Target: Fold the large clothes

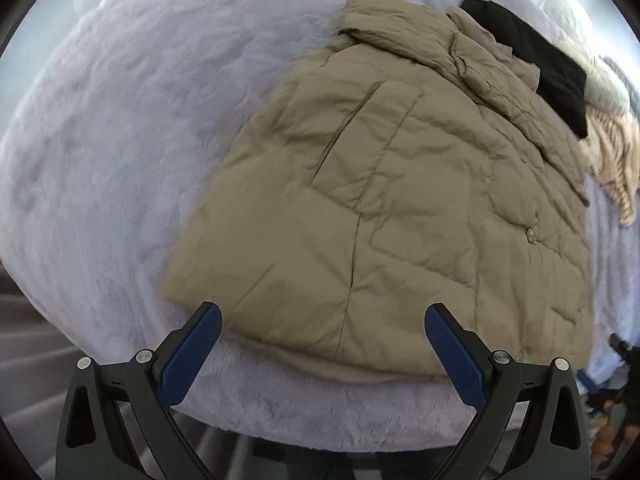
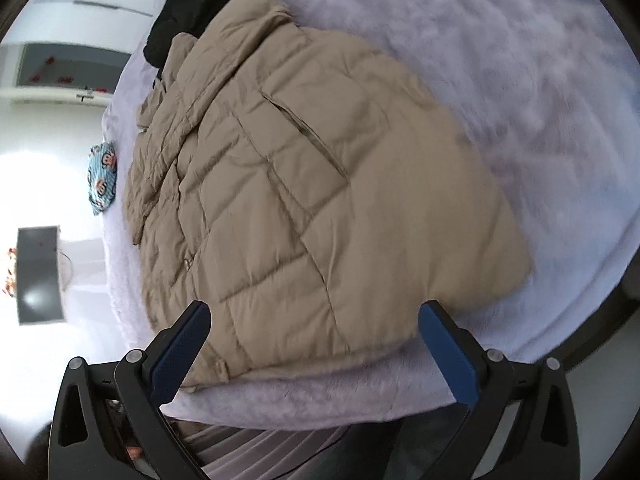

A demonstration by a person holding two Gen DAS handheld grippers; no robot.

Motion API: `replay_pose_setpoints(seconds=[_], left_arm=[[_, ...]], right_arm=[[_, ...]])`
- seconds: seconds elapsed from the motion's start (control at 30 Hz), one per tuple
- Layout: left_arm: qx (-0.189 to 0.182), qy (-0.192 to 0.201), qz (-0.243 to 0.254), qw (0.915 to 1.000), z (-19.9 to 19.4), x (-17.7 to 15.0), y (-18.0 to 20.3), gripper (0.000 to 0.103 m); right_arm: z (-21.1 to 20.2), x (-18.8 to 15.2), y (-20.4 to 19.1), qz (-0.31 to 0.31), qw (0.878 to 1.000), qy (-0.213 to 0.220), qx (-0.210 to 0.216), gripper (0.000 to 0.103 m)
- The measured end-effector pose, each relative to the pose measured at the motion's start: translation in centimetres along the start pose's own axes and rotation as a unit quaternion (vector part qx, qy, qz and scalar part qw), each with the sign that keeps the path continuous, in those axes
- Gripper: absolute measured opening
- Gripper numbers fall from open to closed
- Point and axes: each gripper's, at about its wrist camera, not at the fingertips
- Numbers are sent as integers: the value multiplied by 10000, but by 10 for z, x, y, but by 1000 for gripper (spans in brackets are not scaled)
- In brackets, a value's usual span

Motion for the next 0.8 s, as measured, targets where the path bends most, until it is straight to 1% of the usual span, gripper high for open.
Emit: replay_pose_setpoints(seconds=[0.07, 0.13, 0.2, 0.3, 0.4, 0.5, 0.67, 0.7, 0.73, 0.77, 0.8], left_arm=[[-639, -264, -288, 9972, 7, -5, -13, 102], [-1068, -450, -559, 9917, 13, -11, -25, 102], [-1365, -556, -779, 9860, 20, -18, -32, 102], [-1583, -691, -1016, 9797, 32, -22, -38, 102], [-1745, -741, -1116, 9755, 43, -20, -40, 102], [-1915, -691, -1166, 9721, 47, -15, -38, 102], [-2153, -606, -1253, 9666, 53, 3, -29, 101], [-2201, -635, -1261, 9652, 54, 5, -27, 98], [-2246, -698, -1261, 9637, 56, 8, -23, 91], [-2263, -750, -1248, 9631, 58, 9, -20, 90], [-2269, -787, -1223, 9630, 60, 11, -17, 83]], right_arm=[[0, -4, 5, 154, 9998, -18, 87, 103], [2, -7, 10, 320, 9993, -83, 145, 103], [6, -11, 20, 523, 9983, -133, 210, 103], [13, -14, 33, 835, 9959, -144, 308, 103], [19, -17, 44, 1106, 9924, -110, 524, 103], [25, -17, 48, 1278, 9890, -51, 746, 103], [33, -16, 47, 1482, 9832, 46, 1068, 103], [35, -16, 48, 1513, 9824, 53, 1092, 103], [37, -15, 49, 1551, 9816, 62, 1114, 103], [39, -15, 49, 1596, 9804, 77, 1152, 103], [40, -15, 48, 1623, 9796, 89, 1184, 103]])
Point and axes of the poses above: each gripper's, at about its wrist camera, not at the fingertips, and z roughly the way its jaws point, y to its right, x to its top, and after that the axes turned 5 degrees about x, right-handed
